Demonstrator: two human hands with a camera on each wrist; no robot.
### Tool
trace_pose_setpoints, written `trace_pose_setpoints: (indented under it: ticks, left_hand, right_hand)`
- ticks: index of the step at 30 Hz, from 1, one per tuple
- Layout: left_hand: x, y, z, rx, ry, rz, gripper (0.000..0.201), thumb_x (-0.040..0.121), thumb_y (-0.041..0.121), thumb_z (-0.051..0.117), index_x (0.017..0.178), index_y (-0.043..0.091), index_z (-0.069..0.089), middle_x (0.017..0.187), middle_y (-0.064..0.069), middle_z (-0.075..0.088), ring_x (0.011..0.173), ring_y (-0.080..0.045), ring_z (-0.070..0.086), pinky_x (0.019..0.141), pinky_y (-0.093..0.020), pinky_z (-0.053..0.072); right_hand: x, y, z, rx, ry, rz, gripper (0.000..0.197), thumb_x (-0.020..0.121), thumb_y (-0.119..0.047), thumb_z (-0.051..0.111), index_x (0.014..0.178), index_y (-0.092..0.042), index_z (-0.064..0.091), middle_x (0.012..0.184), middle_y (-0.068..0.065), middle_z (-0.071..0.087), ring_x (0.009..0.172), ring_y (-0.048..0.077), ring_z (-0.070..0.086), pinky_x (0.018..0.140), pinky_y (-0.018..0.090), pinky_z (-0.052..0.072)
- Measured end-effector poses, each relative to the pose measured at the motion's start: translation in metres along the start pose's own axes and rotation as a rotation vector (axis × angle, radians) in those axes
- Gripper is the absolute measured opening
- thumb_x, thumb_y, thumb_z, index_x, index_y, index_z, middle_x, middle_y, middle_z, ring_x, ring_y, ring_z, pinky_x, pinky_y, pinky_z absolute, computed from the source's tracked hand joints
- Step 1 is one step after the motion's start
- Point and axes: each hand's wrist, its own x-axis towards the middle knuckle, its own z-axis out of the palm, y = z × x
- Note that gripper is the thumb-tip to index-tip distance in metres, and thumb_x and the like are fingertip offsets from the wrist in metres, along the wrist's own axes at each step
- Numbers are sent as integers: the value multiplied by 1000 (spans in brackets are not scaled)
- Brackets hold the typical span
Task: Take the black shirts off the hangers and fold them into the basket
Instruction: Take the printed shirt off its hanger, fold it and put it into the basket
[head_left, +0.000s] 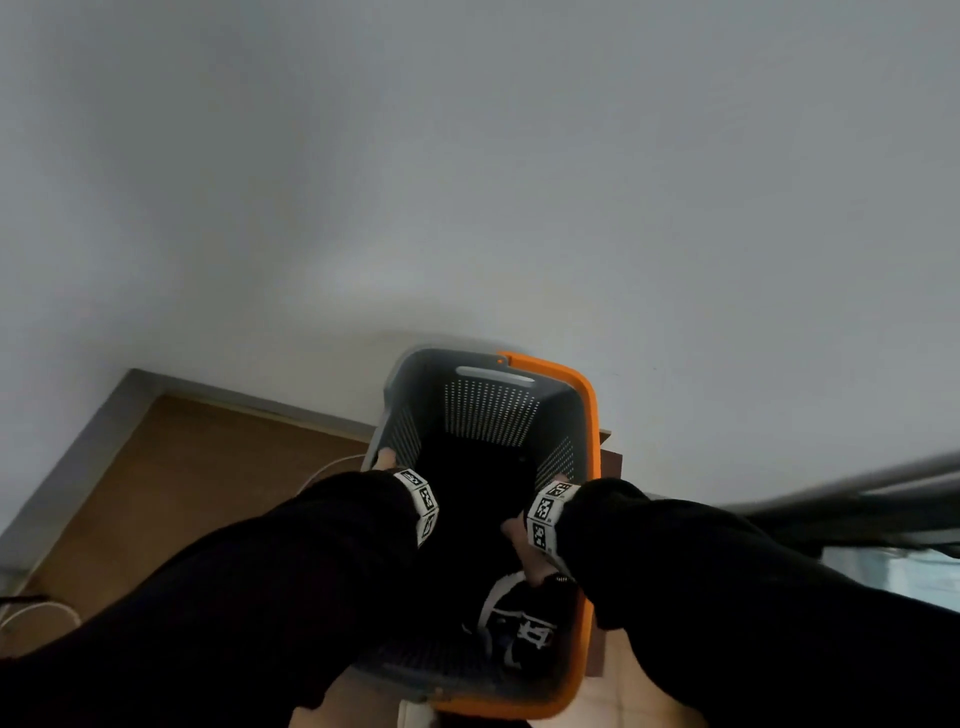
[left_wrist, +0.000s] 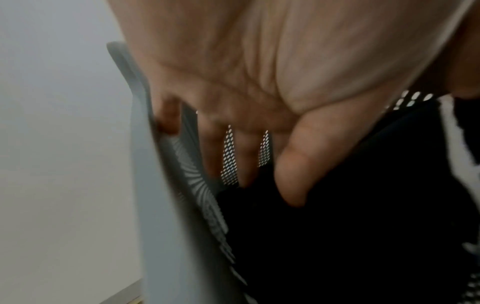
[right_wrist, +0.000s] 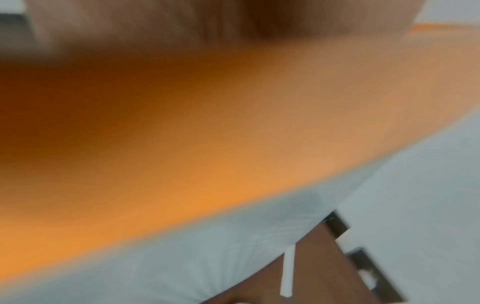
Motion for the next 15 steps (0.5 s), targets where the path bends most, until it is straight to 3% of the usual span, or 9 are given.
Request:
trace_pose_setpoints:
  ticks: [1, 2, 3, 7, 10, 12, 15]
  left_hand:
    - [3, -8, -3, -132, 14, 130, 40, 97, 31, 42, 134, 23, 54, 138, -15, 52, 138, -33, 35, 115, -59, 14]
    - [6, -19, -6, -156, 43, 168, 44, 94, 37, 43, 135, 26, 52, 142, -10, 49, 137, -34, 35, 112, -61, 11]
    - [0, -28, -12, -233, 88, 131, 43, 91, 39, 45, 132, 30, 53, 141, -5, 51, 134, -32, 39, 110, -60, 13]
    - [-5, -59, -26, -700, 247, 65, 45, 87, 28, 54, 131, 38, 55, 141, 5, 52, 129, -24, 49, 109, -46, 36]
    - [-12, -84, -10, -1024, 404, 34, 45, 89, 20, 62, 133, 26, 56, 138, 0, 56, 127, -21, 51, 109, -31, 37]
    - [-22, -89, 6, -1116, 391, 0, 47, 89, 21, 65, 134, 22, 55, 134, -3, 57, 126, -22, 53, 107, -29, 38]
    - [-39, -92, 33, -1212, 334, -34, 52, 83, 30, 69, 133, 24, 55, 135, -1, 58, 122, -19, 56, 107, -34, 43]
  right_hand:
    - [-2, 10, -4, -91, 85, 18, 45, 96, -32, 56, 138, -17, 52, 132, 10, 57, 111, 26, 58, 102, 43, 43]
    - [-1, 18, -9, -140, 158, 55, 46, 98, -38, 49, 141, -20, 49, 140, 8, 53, 126, 30, 50, 110, 50, 33]
    - [-3, 26, -16, -101, 200, 106, 44, 99, -39, 45, 139, -22, 50, 138, 6, 55, 129, 31, 48, 111, 52, 29]
    - [-5, 42, -41, 117, 328, 138, 32, 90, -33, 45, 118, -28, 61, 112, 0, 69, 108, 26, 63, 102, 48, 40]
    - [-3, 49, -47, 169, 319, 119, 34, 87, -33, 47, 117, -30, 62, 111, -2, 69, 100, 24, 65, 91, 37, 51]
    - [-4, 50, -52, 180, 296, 110, 34, 86, -35, 49, 117, -29, 63, 111, -1, 68, 98, 23, 65, 84, 33, 54]
    - [-8, 49, -67, 146, 258, 99, 31, 85, -39, 51, 109, -28, 67, 105, -1, 69, 95, 23, 66, 83, 33, 55]
